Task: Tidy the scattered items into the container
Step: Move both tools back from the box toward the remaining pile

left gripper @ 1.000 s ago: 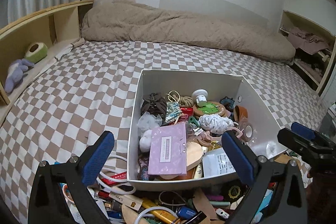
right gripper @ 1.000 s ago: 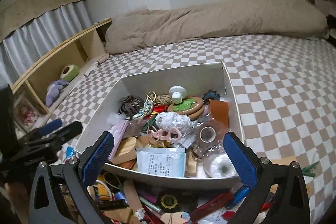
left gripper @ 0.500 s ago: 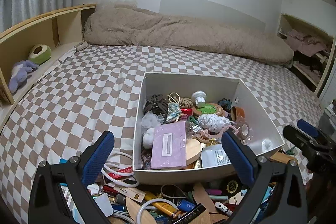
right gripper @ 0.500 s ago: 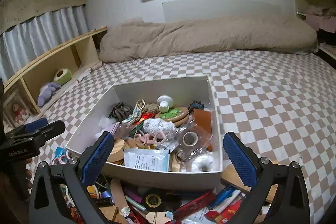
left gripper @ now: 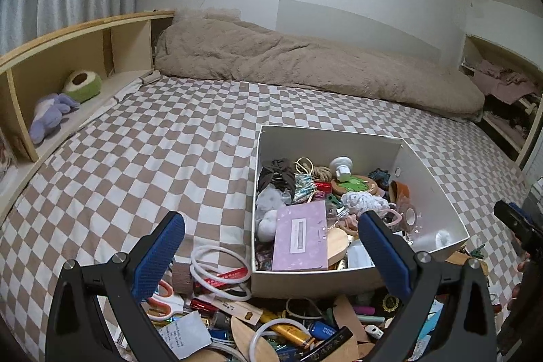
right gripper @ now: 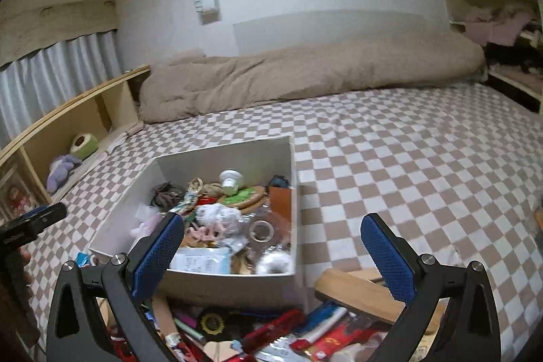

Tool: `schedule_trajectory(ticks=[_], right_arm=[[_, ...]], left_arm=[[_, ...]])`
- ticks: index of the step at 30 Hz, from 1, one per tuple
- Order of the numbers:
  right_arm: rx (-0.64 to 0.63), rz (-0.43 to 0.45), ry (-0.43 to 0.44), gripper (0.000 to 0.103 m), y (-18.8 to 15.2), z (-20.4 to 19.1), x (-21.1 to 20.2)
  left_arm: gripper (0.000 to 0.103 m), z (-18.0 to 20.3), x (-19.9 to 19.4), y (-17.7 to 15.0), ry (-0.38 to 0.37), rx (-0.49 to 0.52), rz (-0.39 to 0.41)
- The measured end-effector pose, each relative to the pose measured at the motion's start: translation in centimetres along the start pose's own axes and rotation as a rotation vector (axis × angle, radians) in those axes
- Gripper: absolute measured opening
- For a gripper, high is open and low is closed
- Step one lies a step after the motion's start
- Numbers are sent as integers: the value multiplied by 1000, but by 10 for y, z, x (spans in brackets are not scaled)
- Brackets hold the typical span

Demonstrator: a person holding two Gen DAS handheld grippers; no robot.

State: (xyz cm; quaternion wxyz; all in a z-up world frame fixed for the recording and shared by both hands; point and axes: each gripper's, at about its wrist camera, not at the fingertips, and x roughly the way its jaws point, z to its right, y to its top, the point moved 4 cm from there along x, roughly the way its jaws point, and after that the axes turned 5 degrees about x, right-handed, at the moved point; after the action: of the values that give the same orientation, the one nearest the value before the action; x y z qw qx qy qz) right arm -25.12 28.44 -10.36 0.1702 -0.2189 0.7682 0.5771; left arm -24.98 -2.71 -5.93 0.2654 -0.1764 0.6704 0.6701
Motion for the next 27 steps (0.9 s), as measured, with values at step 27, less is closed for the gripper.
schedule_trajectory(ticks=[27], right_arm=[[243,-139,-134,103,-36,102,18]], left_arm=[[103,-60,9,-40,81,-105,-89]])
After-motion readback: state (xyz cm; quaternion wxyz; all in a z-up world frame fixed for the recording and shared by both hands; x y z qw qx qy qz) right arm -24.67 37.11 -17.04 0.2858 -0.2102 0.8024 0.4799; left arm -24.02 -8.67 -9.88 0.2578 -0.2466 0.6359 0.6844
